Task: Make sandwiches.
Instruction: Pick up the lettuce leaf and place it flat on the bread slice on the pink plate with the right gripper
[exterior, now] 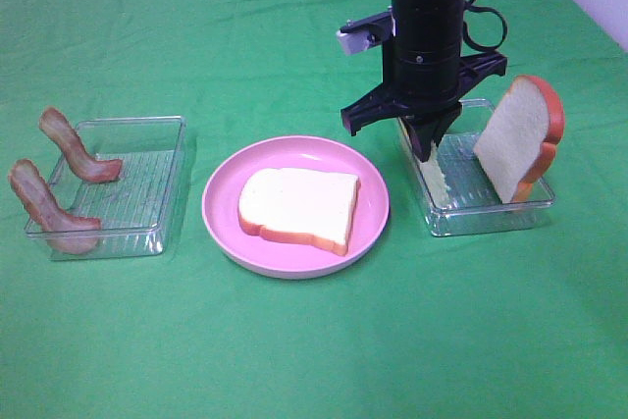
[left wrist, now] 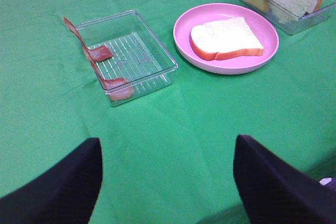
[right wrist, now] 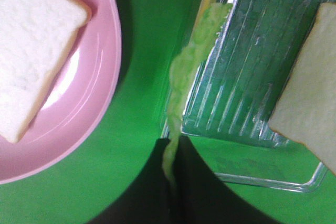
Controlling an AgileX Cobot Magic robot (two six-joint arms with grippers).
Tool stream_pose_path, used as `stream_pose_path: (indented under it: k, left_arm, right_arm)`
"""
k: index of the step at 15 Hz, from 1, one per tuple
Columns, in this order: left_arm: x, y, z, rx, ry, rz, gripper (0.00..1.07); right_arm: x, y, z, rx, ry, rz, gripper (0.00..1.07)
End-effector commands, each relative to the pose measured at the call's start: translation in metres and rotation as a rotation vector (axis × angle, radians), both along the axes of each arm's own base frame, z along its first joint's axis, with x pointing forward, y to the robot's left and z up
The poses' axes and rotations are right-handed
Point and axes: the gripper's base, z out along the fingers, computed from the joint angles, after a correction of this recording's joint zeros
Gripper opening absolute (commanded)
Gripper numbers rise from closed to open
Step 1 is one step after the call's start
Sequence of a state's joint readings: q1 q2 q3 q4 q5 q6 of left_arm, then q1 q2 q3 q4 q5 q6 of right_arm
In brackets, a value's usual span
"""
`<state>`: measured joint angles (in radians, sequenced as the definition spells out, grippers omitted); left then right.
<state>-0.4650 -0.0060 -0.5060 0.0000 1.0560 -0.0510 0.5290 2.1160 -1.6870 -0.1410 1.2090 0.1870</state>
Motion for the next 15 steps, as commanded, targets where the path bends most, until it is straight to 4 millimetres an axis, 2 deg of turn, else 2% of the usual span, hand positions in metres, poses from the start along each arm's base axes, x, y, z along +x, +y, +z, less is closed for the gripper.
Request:
stream_pose_path:
  k: [1,5,6,7,11,13,15]
  left_arm:
    - [-0.002,0.001,-0.001,-0.010,-0.021,-0.004,0.68]
    - [-0.002,0.001,-0.001,-0.010,-0.021,-0.004,0.68]
    - [-0.002,0.001,-0.001,-0.010,-0.021,-0.004,0.68]
    - [-0.002,0.001,-0.001,-0.010,-0.021,-0.004,0.68]
    - [-0.002,0.001,-0.001,-0.010,-0.021,-0.004,0.68]
    - [-0.002,0.001,-0.001,-0.010,-0.021,-0.004,0.68]
    - [-0.002,0.001,-0.001,-0.010,-0.021,-0.004,0.68]
  right_arm:
    - [-0.004,-0.008,0.025,-0.034,-0.035,-0.032,0.00]
    - [-0.012,-0.018,0.074,-0.018,-0.152,-0.050,0.00]
    - [-0.014,-0.018,0.079,-0.012,-0.162,-0.050,0.00]
    - [-0.021,-0.022,0.099,0.015,-0.204,-0.053,0.00]
    - [-0.047,-0.026,0.144,0.175,-0.251,-0.049,0.00]
    - [-0.056,-0.021,0.154,0.269,-0.230,-0.003,0.00]
    - [-0.062,-0.011,0.154,0.378,-0.171,0.030,0.00]
